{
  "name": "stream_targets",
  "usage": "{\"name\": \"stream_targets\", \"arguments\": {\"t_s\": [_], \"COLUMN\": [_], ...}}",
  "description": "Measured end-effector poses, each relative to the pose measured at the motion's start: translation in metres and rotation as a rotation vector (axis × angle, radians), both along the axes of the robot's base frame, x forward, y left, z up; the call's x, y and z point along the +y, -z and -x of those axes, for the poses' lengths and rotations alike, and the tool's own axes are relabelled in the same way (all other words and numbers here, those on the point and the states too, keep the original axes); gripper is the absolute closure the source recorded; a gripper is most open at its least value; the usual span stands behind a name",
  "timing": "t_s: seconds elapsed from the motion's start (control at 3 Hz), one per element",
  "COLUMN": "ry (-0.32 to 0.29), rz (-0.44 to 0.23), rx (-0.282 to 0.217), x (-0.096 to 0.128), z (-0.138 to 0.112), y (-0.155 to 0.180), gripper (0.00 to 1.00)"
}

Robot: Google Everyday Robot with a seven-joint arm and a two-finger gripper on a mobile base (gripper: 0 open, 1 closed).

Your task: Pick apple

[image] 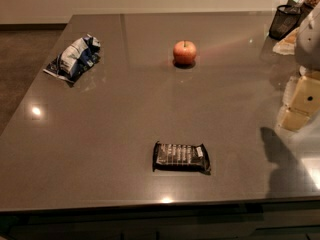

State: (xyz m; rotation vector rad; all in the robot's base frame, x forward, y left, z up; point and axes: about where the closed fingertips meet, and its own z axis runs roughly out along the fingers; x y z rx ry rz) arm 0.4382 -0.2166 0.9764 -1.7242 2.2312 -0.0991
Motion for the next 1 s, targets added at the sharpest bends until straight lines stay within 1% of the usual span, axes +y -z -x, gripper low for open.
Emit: {"name": "stream_targets", "arguments": {"t_s": [0.33,0.67,1.0], "ry": [0.0,-0.007,0.007], "rz": [0.0,0.008,0.011], "rx": [0.0,0.006,-0.014], "x": [0.0,0.0,0.014], "z": [0.0,-0.009,-0.053], "y": [0.0,0.0,0.003], "gripper": [0.0,0.0,0.0]}}
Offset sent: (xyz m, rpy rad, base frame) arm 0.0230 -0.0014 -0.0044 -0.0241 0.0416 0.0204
